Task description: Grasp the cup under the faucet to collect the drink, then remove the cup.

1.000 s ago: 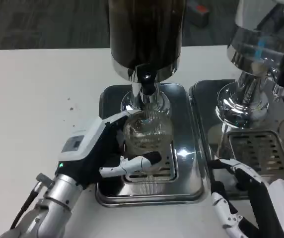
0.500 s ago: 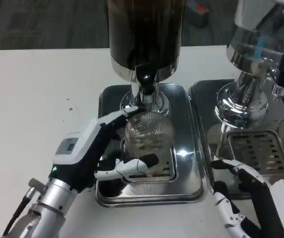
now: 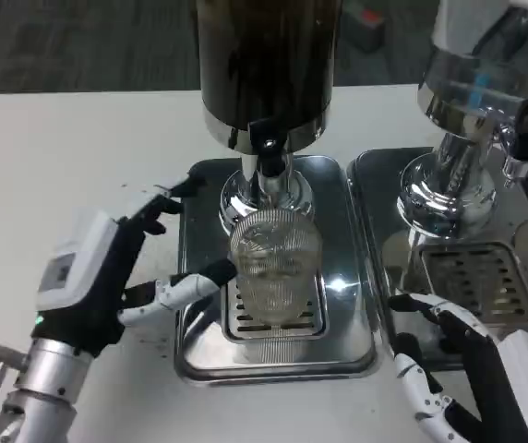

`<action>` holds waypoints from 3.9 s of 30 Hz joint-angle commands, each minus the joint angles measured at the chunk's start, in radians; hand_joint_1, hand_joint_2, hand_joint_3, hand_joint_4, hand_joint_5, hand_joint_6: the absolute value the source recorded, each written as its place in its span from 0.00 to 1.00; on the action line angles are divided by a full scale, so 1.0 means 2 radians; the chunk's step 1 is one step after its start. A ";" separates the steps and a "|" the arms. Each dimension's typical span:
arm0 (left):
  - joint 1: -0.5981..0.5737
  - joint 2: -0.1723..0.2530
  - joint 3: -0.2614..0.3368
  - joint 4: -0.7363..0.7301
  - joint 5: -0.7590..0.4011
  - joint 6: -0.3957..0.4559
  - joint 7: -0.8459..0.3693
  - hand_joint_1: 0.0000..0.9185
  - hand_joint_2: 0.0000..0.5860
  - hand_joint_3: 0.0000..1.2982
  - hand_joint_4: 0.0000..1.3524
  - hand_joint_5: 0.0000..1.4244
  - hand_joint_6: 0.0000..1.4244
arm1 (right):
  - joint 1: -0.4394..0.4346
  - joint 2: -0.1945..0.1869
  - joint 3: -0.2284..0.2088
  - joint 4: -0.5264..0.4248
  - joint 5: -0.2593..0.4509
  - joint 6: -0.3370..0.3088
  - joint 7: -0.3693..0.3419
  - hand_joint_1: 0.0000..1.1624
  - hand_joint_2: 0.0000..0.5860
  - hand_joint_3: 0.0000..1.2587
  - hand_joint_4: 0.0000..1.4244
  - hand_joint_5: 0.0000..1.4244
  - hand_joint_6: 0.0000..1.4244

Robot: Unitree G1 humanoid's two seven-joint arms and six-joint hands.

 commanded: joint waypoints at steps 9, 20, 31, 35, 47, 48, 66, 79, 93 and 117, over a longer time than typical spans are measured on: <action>0.078 0.058 0.098 -0.107 -0.099 -0.032 -0.066 0.02 0.10 0.19 0.16 0.21 0.35 | -0.020 0.003 0.005 0.003 0.004 0.008 0.001 0.27 0.85 0.28 0.16 0.16 0.26; 0.071 0.092 0.149 -0.149 -0.357 -0.056 -0.279 0.00 0.13 0.22 0.15 0.16 0.22 | -0.039 0.012 0.013 0.024 0.003 0.008 -0.007 0.27 0.85 0.28 0.16 0.16 0.26; -0.003 0.123 0.190 -0.183 -0.644 0.190 -0.646 0.00 0.12 0.23 0.17 0.17 0.20 | -0.060 0.018 0.017 0.050 0.010 0.003 -0.012 0.27 0.85 0.28 0.16 0.16 0.26; -0.034 0.121 0.199 -0.179 -0.671 0.295 -0.709 0.00 0.13 0.24 0.19 0.18 0.20 | -0.069 0.019 0.020 0.060 0.013 0.003 -0.013 0.27 0.85 0.28 0.16 0.16 0.26; -0.110 0.083 0.197 -0.163 -0.640 0.406 -0.762 0.00 0.13 0.20 0.13 0.15 0.17 | -0.072 0.029 0.027 0.081 0.023 0.002 -0.032 0.27 0.85 0.28 0.16 0.17 0.26; -0.116 0.076 0.193 -0.160 -0.634 0.409 -0.763 0.00 0.13 0.20 0.13 0.15 0.17 | -0.073 0.030 0.028 0.082 0.022 0.003 -0.034 0.27 0.85 0.28 0.16 0.17 0.26; -0.163 0.005 0.173 -0.130 -0.577 0.412 -0.770 0.00 0.13 0.19 0.12 0.13 0.15 | -0.060 0.045 0.036 0.087 0.024 0.006 -0.055 0.27 0.85 0.29 0.17 0.17 0.25; -0.172 -0.027 0.165 -0.116 -0.527 0.369 -0.760 0.00 0.13 0.18 0.10 0.12 0.13 | -0.056 0.049 0.037 0.091 0.026 0.007 -0.060 0.27 0.85 0.29 0.17 0.17 0.25; -0.179 -0.042 0.153 -0.089 -0.503 0.335 -0.766 0.00 0.13 0.18 0.10 0.12 0.12 | -0.049 0.050 0.039 0.089 0.027 0.009 -0.065 0.27 0.85 0.30 0.17 0.17 0.25; -0.189 -0.059 0.121 -0.023 -0.454 0.220 -0.783 0.00 0.13 0.19 0.11 0.12 0.12 | -0.034 0.055 0.039 0.080 0.028 0.011 -0.068 0.27 0.85 0.31 0.18 0.18 0.25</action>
